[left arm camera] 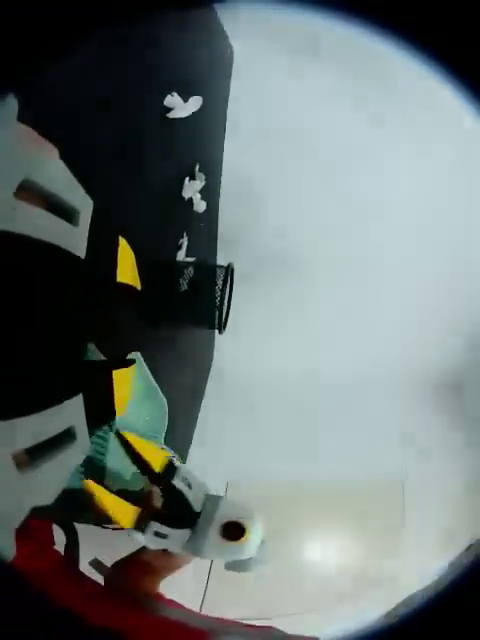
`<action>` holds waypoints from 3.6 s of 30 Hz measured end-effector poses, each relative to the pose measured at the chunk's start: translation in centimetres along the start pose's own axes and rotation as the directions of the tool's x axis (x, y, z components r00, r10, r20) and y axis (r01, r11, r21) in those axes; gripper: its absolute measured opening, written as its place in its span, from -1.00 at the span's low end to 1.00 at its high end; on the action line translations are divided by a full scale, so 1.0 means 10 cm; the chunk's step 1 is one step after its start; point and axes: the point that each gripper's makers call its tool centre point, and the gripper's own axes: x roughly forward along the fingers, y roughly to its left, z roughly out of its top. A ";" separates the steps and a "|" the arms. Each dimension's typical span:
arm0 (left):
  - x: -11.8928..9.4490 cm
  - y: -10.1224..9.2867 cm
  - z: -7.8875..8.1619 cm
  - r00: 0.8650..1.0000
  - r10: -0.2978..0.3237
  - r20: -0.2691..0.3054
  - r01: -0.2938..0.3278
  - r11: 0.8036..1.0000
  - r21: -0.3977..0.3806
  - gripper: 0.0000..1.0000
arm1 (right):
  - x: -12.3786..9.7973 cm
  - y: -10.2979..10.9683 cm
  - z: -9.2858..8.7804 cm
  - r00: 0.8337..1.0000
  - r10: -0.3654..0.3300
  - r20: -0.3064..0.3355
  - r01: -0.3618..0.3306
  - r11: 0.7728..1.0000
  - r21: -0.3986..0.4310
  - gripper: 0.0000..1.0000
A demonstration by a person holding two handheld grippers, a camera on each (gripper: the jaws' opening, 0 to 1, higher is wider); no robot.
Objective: Pick up the broom and sweep the trash on the tabletop into the dustpan.
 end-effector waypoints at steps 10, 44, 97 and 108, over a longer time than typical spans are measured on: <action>0.08 -0.45 -0.01 0.992 -0.073 -0.106 0.083 0.993 0.084 -0.53 | -1.89 -1.61 0.00 0.724 -0.593 0.351 0.411 0.781 0.471 -0.52; 1.09 -1.49 -0.43 0.851 0.065 -0.521 0.352 0.666 0.658 -0.73 | -2.39 -1.93 -0.44 0.532 -0.713 0.457 0.137 0.605 0.784 -0.57; -0.24 -0.08 1.09 0.984 0.154 0.095 -0.165 0.978 0.125 -0.92 | -2.39 -1.96 -0.50 0.537 -0.726 0.431 0.125 0.573 0.810 -0.57; -0.40 0.48 1.01 0.914 0.347 0.211 -0.403 0.714 0.573 -0.92 | -2.26 -1.94 -0.52 0.580 -0.714 0.392 0.192 0.588 0.786 -0.57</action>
